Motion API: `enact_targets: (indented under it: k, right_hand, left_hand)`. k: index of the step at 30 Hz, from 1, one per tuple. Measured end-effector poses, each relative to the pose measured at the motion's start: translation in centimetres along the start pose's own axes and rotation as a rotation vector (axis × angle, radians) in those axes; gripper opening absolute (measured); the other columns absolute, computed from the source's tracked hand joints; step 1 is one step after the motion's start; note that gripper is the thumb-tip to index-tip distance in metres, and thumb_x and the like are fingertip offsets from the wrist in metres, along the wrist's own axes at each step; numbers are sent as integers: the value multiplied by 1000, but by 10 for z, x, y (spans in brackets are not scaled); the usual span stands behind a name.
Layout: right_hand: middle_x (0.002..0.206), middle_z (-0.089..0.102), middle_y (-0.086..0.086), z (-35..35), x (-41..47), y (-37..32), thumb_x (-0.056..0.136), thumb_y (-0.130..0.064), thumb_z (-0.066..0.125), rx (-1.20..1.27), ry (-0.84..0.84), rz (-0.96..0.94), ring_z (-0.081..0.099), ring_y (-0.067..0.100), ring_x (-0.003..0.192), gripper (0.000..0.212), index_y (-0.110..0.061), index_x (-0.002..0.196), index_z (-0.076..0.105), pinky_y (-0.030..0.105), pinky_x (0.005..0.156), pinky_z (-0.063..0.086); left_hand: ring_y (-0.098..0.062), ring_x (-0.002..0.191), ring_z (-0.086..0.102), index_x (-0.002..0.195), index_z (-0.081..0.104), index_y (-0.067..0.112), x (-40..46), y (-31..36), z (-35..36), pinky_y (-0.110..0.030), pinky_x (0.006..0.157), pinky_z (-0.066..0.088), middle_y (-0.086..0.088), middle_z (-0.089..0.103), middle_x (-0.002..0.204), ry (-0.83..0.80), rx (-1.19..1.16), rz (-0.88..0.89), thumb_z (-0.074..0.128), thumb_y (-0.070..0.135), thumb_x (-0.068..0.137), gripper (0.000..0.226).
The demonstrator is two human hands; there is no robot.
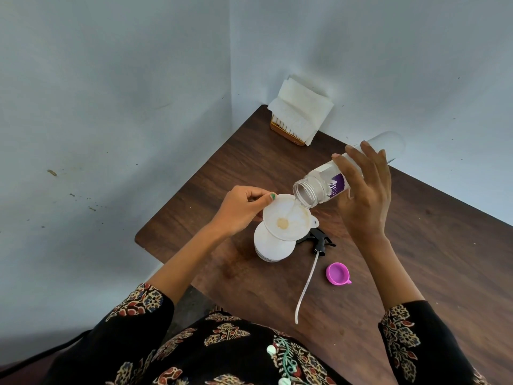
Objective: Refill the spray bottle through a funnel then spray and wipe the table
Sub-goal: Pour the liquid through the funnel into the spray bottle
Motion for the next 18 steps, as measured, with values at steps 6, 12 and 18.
enact_targets:
  k: [6, 12, 18]
  right_hand:
    - [119, 62, 19, 0, 0, -1, 89, -19, 51, -12, -7, -1, 48, 35, 122, 28, -16, 117, 51, 55, 107, 33]
    - [118, 63, 20, -1, 0, -1, 88, -19, 49, -11, -2, 1, 47, 35, 122, 28, -15, 116, 52, 58, 104, 35]
    - [119, 62, 20, 0, -2, -1, 89, -19, 48, -20, -10, 2, 47, 35, 123, 29, -16, 117, 49, 58, 105, 35]
  left_hand:
    - [-16, 94, 65, 107, 68, 14, -1, 0, 0, -28, 73, 58, 2, 67, 99, -2, -9, -11, 58, 22, 89, 22]
    - [-16, 94, 65, 107, 68, 14, -1, 0, 0, -26, 72, 58, 3, 67, 99, 2, -6, -11, 58, 22, 89, 22]
    - [-16, 94, 65, 107, 68, 14, 0, 0, 0, -24, 71, 58, 2, 67, 100, -2, -3, -11, 58, 23, 89, 22]
Point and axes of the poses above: each hand's wrist, its own x-axis towards the middle knuckle, its own z-axis out of the palm, y = z × x, the point moved 10 cm from there along x, towards the middle knuckle
